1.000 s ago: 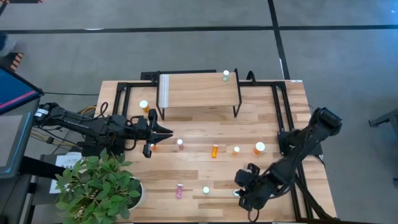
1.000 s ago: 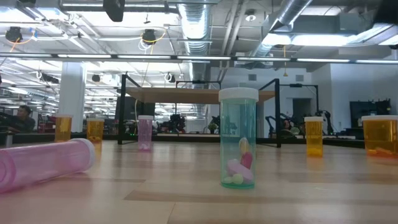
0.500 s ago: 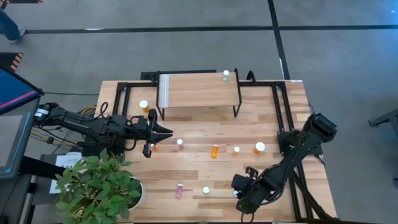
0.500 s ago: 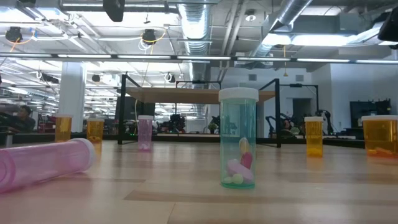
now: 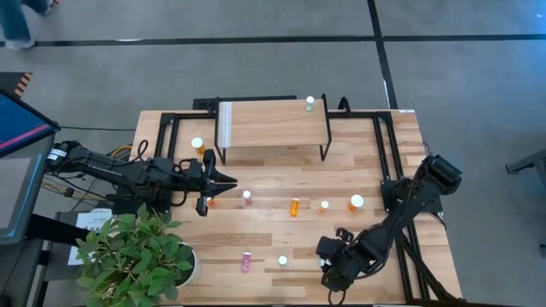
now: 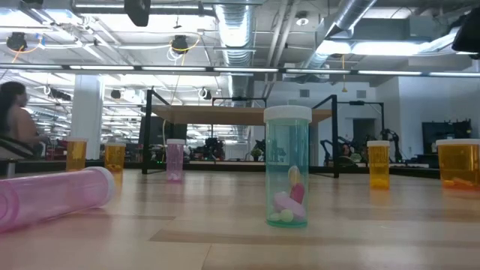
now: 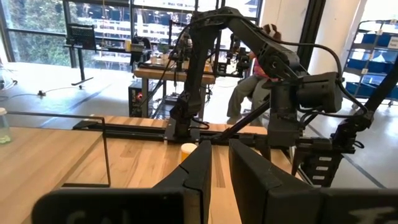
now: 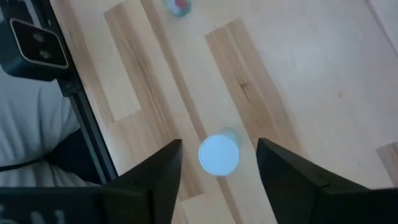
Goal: Pick and place medicine bottles onto shelf by color
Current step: Align the right small green pill bottle with the other small green pill bottle on the shelf
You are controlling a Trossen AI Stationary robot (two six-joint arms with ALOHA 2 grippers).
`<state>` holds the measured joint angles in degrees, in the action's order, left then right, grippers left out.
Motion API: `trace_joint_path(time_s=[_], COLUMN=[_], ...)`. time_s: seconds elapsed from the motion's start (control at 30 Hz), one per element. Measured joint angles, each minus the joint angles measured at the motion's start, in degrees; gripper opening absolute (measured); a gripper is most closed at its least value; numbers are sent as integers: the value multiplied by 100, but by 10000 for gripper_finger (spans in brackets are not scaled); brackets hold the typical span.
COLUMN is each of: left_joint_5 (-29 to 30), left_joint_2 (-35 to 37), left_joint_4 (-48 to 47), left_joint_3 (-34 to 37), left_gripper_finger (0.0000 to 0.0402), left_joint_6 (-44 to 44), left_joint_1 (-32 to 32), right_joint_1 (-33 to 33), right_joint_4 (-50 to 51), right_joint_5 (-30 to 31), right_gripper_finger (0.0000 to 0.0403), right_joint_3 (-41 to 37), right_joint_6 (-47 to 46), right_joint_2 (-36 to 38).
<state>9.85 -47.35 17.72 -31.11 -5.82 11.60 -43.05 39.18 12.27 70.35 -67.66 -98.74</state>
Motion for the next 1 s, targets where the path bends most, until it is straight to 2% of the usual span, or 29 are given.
trace_joint_path(time_s=[0.13,0.6,1.0], left_joint_5=[0,1,2], left_joint_2=[0,-2,-2], left_joint_4=[0,-26,-26], left_joint_3=[0,2,2], left_gripper_finger=[44,44,44], left_joint_6=[0,0,2], left_joint_1=[1,0,1], right_joint_1=[48,50,85], right_joint_4=[-23,-43,29], right_joint_5=[-16,-589,-444], right_gripper_finger=[249,240,240], right_joint_3=[0,-8,-7], right_joint_6=[4,173,173], right_joint_2=[0,-525,-509])
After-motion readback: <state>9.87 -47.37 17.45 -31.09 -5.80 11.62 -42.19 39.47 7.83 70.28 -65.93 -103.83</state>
